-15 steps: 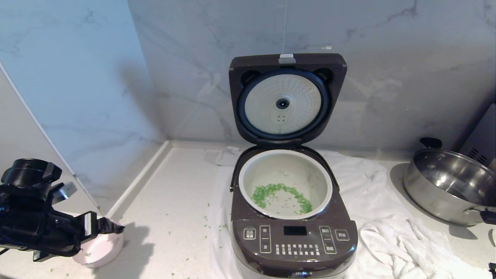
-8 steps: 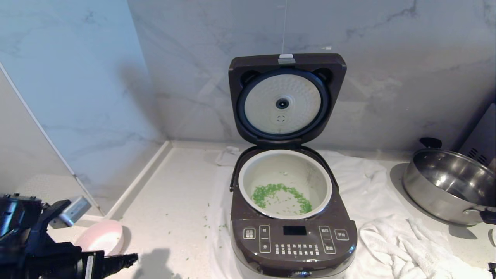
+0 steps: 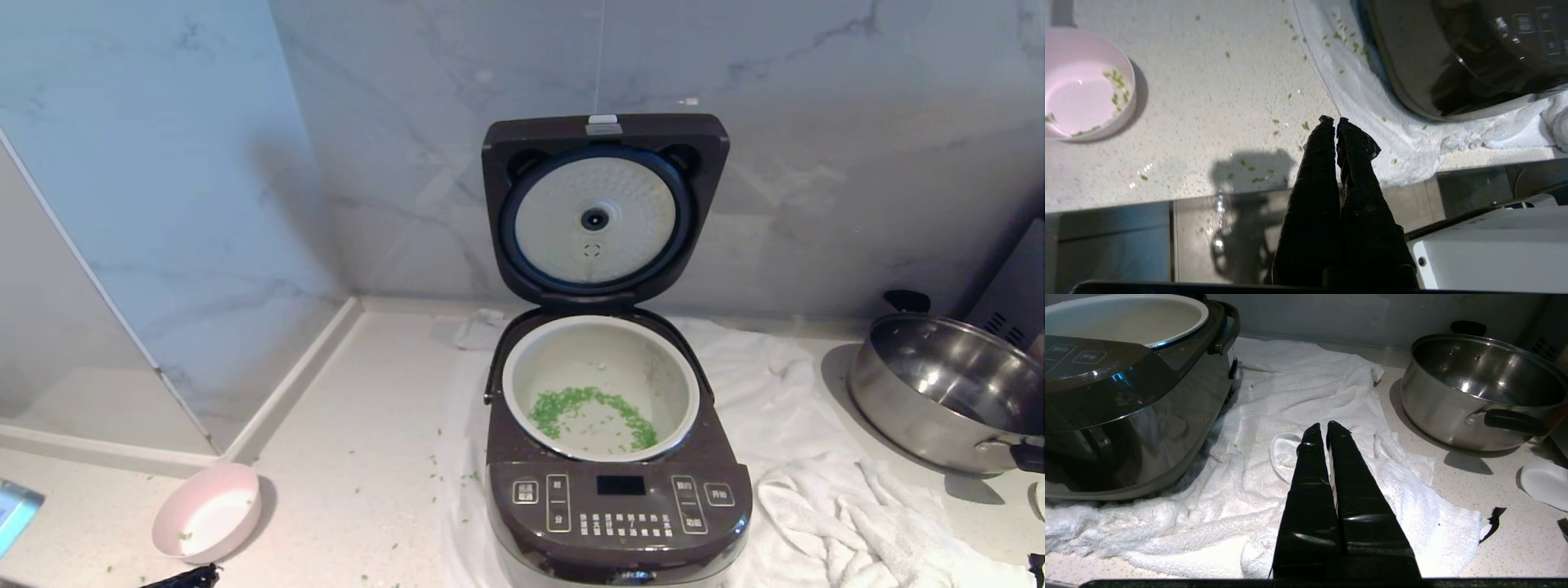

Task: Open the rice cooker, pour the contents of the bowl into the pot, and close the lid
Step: Turn on the tap

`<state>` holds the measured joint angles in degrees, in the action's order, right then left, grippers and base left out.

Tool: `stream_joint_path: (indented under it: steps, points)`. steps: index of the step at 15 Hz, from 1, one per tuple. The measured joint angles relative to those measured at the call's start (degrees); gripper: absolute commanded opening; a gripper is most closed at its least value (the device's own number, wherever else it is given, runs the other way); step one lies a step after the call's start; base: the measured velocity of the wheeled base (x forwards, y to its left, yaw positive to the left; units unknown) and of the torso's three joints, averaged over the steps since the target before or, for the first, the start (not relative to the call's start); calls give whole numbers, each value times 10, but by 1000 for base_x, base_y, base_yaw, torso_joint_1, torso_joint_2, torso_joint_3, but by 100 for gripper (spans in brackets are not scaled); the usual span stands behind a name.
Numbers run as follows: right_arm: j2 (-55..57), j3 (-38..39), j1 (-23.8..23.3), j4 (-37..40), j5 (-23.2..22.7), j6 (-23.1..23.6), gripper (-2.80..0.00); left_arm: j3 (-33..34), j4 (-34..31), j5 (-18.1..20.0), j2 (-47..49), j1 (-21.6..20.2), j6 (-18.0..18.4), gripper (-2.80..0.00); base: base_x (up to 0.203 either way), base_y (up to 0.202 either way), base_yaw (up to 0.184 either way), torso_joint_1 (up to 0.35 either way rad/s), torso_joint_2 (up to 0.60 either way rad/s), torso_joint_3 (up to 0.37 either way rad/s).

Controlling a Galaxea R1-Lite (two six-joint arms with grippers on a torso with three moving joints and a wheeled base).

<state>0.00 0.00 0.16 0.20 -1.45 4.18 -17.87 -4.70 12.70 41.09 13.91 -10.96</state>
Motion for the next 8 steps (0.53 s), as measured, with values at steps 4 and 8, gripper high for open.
stream_joint_path:
  steps: [4, 8]
  points:
    - [0, 0, 0, 0, 0, 0, -280, 17, 1, -2, -118, 0, 13, -280, 0, 0, 0, 0, 0, 0]
    - [0, 0, 0, 0, 0, 0, -280, -1, 6, -23, -220, -5, 71, -280, 0, 0, 0, 0, 0, 0]
